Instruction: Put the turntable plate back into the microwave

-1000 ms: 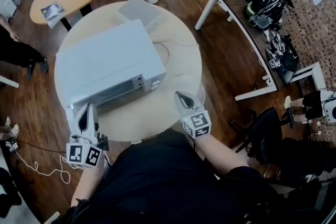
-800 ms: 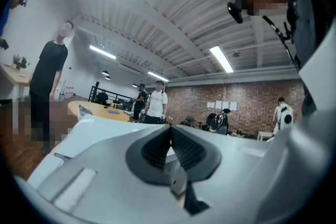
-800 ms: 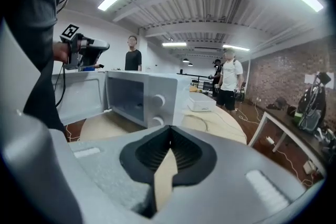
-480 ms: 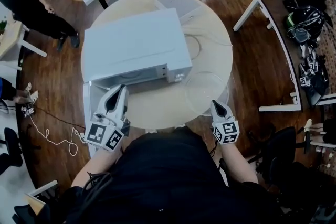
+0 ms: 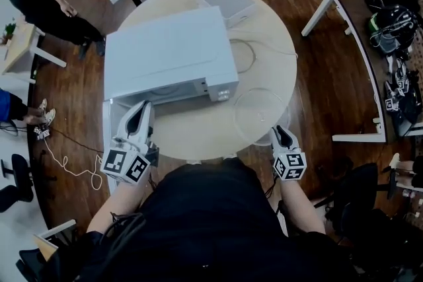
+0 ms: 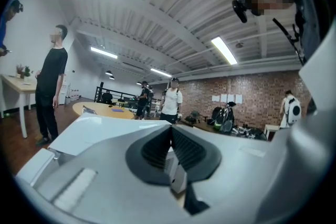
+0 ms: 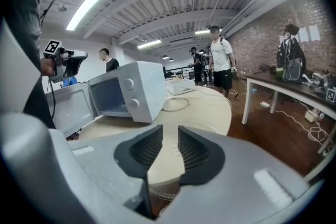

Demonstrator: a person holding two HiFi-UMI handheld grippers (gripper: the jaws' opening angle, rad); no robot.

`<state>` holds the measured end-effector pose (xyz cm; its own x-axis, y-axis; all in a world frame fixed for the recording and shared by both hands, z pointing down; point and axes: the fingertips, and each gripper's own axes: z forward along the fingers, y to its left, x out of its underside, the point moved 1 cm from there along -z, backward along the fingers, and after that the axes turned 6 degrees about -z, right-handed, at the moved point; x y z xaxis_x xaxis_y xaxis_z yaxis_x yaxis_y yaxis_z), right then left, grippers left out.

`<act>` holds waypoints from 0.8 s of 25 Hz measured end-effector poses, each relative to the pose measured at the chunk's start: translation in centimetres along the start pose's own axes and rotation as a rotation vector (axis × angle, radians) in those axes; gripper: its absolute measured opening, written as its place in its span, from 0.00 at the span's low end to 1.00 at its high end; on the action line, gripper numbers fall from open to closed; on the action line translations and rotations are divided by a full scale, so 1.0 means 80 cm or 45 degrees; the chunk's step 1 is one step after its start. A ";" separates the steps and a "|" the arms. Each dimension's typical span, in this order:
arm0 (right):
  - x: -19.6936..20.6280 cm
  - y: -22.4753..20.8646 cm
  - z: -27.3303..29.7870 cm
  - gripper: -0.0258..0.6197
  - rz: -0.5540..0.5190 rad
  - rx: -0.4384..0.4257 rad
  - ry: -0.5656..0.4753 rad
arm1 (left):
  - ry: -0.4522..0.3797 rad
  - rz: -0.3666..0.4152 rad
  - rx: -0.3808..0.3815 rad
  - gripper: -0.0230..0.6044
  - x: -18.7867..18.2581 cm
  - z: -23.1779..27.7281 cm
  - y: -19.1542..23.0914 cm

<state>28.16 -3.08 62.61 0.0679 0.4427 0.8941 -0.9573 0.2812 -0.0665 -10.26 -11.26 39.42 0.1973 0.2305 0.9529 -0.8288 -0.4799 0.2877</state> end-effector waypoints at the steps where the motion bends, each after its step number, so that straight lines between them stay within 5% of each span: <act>1: 0.004 -0.004 0.000 0.20 0.015 0.007 0.006 | 0.000 0.005 -0.006 0.05 -0.002 0.000 0.001; 20: 0.069 -0.102 -0.012 0.44 0.386 0.283 0.058 | 0.028 0.006 -0.071 0.05 -0.005 0.008 -0.003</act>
<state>36.57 -2.13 67.69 -0.2204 0.5163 0.8276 -0.9731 -0.0582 -0.2229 -9.76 -11.79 39.00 0.1818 0.2473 0.9517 -0.8577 -0.4334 0.2765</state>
